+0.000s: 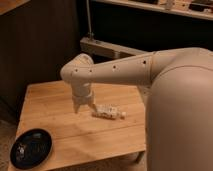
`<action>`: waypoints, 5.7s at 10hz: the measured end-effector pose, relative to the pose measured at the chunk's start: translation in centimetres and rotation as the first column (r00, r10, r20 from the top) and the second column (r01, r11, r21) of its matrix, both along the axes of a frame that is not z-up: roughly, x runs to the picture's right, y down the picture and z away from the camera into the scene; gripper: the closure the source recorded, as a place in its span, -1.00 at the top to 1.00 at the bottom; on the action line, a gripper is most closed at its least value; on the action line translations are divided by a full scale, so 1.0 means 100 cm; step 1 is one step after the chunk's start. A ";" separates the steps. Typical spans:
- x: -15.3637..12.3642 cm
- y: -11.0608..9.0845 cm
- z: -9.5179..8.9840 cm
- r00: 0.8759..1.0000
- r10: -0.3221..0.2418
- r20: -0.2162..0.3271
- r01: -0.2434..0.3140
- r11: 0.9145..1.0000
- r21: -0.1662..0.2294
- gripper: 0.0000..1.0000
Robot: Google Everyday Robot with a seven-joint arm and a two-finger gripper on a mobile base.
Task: Place the bottle in the ceramic bowl
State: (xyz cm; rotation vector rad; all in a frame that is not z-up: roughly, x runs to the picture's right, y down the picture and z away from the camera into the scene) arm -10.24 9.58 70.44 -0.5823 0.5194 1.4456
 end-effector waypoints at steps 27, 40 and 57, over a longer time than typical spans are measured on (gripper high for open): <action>0.098 -0.051 0.091 0.204 -0.654 0.729 0.300 0.750 0.589 0.30; 0.102 -0.007 0.106 0.353 -0.706 0.614 0.548 0.687 0.477 0.30; 0.106 0.025 0.158 0.296 -0.689 0.662 0.609 0.670 0.425 0.30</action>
